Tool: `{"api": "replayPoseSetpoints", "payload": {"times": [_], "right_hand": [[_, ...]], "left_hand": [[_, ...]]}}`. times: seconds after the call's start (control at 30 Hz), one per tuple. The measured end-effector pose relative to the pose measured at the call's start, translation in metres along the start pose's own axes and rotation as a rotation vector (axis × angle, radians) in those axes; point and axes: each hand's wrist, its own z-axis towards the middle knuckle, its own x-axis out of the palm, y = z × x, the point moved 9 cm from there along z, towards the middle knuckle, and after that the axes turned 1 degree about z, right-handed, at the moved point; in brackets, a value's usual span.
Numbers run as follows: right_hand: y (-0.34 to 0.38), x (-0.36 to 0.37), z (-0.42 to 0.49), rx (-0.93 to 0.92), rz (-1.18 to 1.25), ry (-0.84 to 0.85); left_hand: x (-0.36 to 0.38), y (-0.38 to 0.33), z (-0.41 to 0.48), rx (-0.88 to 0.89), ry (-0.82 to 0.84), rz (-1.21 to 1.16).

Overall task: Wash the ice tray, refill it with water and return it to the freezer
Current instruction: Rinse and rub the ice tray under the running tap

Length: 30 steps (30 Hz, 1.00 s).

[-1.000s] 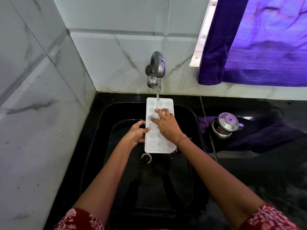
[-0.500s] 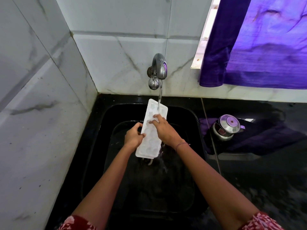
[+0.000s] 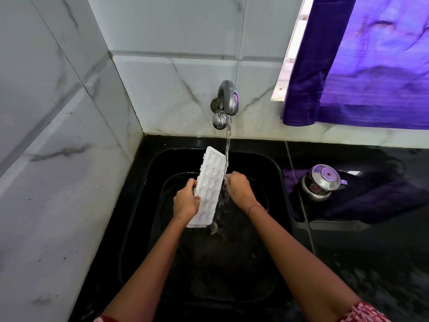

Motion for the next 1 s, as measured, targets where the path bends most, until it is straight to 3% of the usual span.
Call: {"api": "replayPoseSetpoints", "payload": {"times": [0.13,0.3,0.43,0.63,1.0], "right_hand": [[-0.023,-0.009,0.002,0.240,0.330,-0.098],[-0.034,-0.019,0.007,0.330,0.415,-0.114],[-0.026,-0.017,0.008,0.185,0.256,-0.079],[-0.009,-0.009,0.001,-0.026,-0.304,-0.026],[-0.002,-0.013,0.002,-0.199,-0.492,0.011]], "left_hand": [[0.008,0.014,0.001,-0.134,0.078,-0.224],[0.021,0.027,-0.008,-0.297,0.195,-0.557],[0.030,0.029,-0.014,-0.363,0.282,-0.672],[0.039,0.031,-0.016,-0.398,0.355,-0.703],[0.034,0.026,-0.010,-0.368,0.368,-0.708]]}}
